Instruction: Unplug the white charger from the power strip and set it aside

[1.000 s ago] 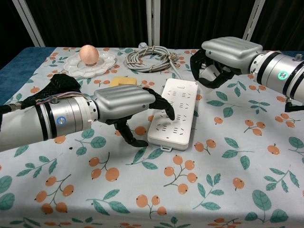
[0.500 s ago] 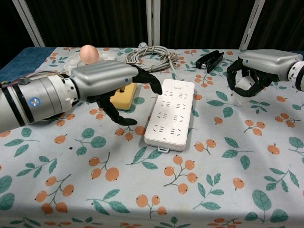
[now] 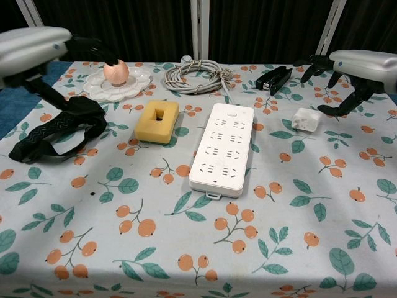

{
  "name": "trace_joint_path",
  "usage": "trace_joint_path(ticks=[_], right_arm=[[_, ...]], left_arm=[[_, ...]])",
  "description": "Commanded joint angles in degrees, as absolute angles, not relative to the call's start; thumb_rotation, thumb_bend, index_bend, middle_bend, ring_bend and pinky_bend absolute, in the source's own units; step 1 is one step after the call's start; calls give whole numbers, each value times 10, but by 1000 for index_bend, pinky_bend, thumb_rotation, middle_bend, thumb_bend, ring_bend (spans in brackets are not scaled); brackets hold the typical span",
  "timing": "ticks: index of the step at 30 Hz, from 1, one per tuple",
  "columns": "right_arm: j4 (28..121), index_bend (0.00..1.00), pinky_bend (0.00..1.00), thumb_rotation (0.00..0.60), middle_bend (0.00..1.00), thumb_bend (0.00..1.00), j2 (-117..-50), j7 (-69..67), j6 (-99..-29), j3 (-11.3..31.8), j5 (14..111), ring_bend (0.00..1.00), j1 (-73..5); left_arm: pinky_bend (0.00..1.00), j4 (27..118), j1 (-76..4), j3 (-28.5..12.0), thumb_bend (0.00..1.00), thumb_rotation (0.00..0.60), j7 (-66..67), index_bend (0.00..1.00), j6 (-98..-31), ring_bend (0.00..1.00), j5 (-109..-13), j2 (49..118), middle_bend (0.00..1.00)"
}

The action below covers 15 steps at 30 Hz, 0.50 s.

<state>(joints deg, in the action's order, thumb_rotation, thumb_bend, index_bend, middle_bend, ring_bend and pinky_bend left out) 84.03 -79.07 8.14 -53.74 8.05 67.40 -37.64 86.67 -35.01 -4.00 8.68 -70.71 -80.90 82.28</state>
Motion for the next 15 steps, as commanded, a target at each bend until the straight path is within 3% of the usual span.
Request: trace_joint_path(ticks=[1, 8, 15], right_arm=[[889, 0, 249, 600, 165, 327, -749, 79, -589, 74, 691, 106, -340], [986, 0, 245, 600, 186, 327, -652, 49, -723, 30, 763, 106, -235], [1014, 0, 237, 600, 185, 327, -612, 38, -839, -16, 831, 106, -142]], left_arm=[[127, 888, -305, -36, 206, 600, 100, 230, -752, 141, -785, 783, 225], [110, 927, -209, -17, 206, 600, 153, 232, -848, 141, -753, 717, 225], [96, 975, -129, 9, 206, 600, 196, 232, -928, 141, -753, 684, 225]])
